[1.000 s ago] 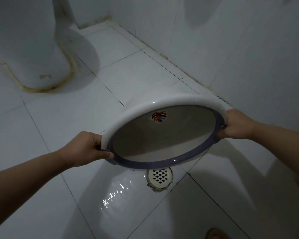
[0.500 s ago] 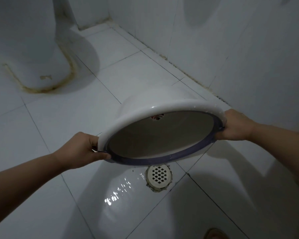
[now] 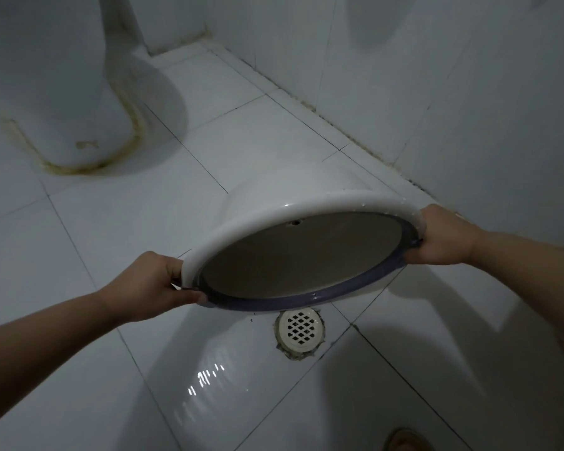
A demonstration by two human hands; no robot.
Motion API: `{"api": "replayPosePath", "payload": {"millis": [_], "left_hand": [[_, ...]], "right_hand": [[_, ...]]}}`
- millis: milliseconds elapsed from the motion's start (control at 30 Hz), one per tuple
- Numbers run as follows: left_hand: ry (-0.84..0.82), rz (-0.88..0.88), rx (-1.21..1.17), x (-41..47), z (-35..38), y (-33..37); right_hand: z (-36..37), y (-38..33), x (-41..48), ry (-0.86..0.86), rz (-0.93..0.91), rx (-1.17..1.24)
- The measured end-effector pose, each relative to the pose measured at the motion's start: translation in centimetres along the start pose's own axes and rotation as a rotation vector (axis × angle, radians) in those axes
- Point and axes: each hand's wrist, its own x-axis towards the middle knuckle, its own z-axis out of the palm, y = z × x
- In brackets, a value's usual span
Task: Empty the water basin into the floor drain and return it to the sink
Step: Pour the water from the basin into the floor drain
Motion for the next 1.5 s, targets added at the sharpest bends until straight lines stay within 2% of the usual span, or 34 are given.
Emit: {"api": "replayPosePath", "payload": {"millis": [367,633,800,900,1100,1233,1500], "left_hand": [[0.011,-0.020,-0.012,0.0,0.0,-0.1],[0.037,-0.068,-0.008,0.4,-0.1,-0.3],[0.130,-0.194,-0.140,1.8,-0.6,-0.3],[0.162,-0.211,-0.153,2.4,-0.7,-0.3],[0.257,-0.314,-0.163,3.4,0.3,-0.1],[0.352,-0.408,-0.263,4.4,0.8,-0.2],[0.580,-0.578,-0.312,6.9,1.1,-0.5]], "right_hand": [[0.1,0.0,0.2,0.017,-0.009,-0.024],[0.0,-0.1,0.3,0.025,0.059,0.085],[0.5,-0.3,1.2,0.094,0.201,0.308],[1.0,-0.3,1.7,0.150,0.264,0.403],[2.1,-0.6,2.6,0.254,0.253,0.524],[2.6,-1.4,3.8,0.342,0.261,0.579],[3.7,-2.6,6.9,0.373,0.377,0.700]]}}
